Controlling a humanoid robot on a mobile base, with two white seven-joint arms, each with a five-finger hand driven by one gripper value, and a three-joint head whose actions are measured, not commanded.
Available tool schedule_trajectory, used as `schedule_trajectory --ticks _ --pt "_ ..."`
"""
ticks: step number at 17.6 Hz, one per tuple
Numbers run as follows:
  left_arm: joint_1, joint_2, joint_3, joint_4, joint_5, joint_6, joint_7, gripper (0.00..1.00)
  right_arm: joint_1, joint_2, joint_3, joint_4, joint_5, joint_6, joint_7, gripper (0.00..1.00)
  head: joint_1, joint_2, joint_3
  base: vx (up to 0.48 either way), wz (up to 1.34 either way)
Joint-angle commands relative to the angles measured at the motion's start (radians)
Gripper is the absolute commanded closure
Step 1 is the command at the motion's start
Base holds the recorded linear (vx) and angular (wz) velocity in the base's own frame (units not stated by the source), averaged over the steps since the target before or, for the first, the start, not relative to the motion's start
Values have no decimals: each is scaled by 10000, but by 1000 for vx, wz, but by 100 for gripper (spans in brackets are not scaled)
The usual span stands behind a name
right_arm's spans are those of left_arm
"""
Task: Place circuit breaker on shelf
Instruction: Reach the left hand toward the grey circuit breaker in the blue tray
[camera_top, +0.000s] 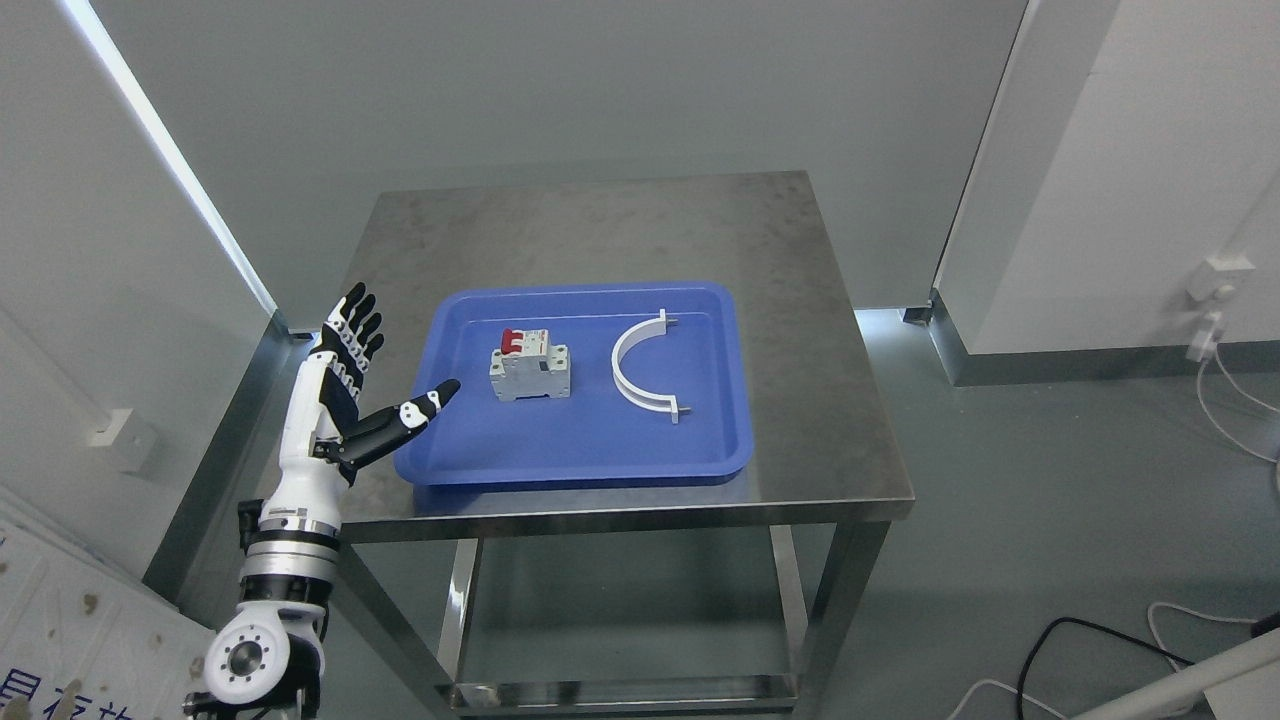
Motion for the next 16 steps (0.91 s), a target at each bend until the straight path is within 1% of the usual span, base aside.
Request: schedule_trajectory --ticks 1,4,5,7,9,12,14,16 --pt "0 174 -884 130 0 -103 -7 0 0 -175 199 -1 0 2387 1 0 0 0 0 0 0" --pt "-46 174 -885 222 0 -103 -22 0 0 -175 199 -1 0 2387 1 0 0 0 0 0 0" --pt "-107 174 -885 344 0 -88 -174 0 0 -175 199 -1 0 2387 1 0 0 0 0 0 0" --pt "-261 474 -869 742 0 -88 -756 0 0 -175 199 -1 0 2387 1 0 0 0 0 -1 -8" --pt "-490 612 -885 927 -107 -72 -1064 0 0 -175 199 -1 0 2387 1 0 0 0 0 -1 -8" --pt "-1270 981 -991 1554 -1162 50 -1524 1 0 -175 199 -1 0 2387 1 0 0 0 0 0 0" --pt "-2067 997 -1206 2213 -1944 96 -1999 1 0 -175 199 -1 0 2387 1 0 0 0 0 0 0" --pt "-2529 997 -1298 2750 -2223 112 -2154 4 0 -175 199 -1 0 2387 1 0 0 0 0 0 0"
